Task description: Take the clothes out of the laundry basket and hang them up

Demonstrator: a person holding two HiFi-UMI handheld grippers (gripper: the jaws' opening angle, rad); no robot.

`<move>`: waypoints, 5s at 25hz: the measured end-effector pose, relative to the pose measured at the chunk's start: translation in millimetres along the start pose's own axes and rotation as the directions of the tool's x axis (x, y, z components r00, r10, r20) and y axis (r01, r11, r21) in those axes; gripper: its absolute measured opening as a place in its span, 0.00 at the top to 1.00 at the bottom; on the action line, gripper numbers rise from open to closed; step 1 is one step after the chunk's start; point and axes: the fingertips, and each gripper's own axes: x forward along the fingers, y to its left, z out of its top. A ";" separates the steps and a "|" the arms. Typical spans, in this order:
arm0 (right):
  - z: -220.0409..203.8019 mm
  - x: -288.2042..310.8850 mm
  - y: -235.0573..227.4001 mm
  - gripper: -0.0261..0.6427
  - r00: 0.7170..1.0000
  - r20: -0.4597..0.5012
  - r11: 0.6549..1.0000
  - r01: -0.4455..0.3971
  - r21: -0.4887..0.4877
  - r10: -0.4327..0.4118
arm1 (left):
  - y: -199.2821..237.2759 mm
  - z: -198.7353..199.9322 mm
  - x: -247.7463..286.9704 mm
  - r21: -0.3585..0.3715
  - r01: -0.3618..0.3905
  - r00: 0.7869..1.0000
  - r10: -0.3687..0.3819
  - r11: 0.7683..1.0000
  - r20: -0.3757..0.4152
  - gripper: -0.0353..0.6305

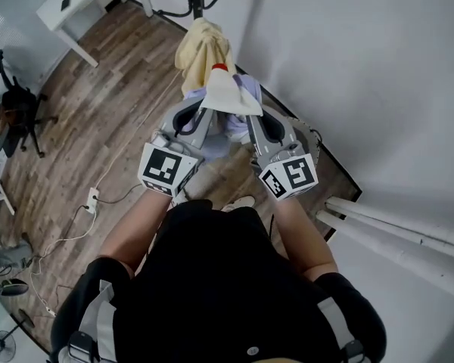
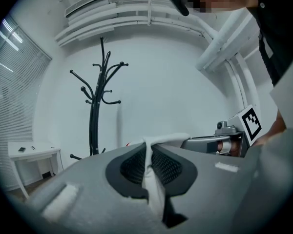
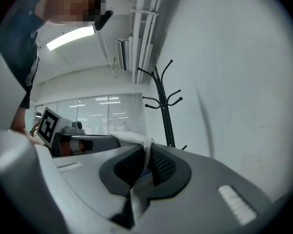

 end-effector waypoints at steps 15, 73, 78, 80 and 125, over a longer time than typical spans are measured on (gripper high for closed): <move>0.6 172.9 93.2 0.94 0.995 0.041 0.996 0.088 -0.002 -0.088 | 192.8 16.1 -53.3 0.041 0.040 0.999 -0.042 0.998 0.034 0.93; -99.7 404.6 -87.0 0.94 0.599 -0.023 0.593 0.798 0.107 -0.801 | 391.3 -83.5 252.3 0.102 0.656 0.755 -0.652 0.748 -0.074 0.93; -120.6 399.2 -97.9 0.94 0.564 -0.054 0.556 0.823 0.115 -0.824 | 387.2 -108.6 263.5 0.109 0.679 0.734 -0.671 0.726 -0.105 0.93; -127.3 398.3 -100.0 0.94 0.553 -0.063 0.544 0.831 0.116 -0.831 | 386.4 -118.2 265.9 0.107 0.688 0.726 -0.678 0.718 -0.118 0.93; -180.6 397.7 -93.3 0.81 0.479 -0.131 0.489 0.870 -0.061 -0.868 | 430.3 -200.8 240.1 -0.082 0.697 0.692 -0.698 0.712 -0.183 0.67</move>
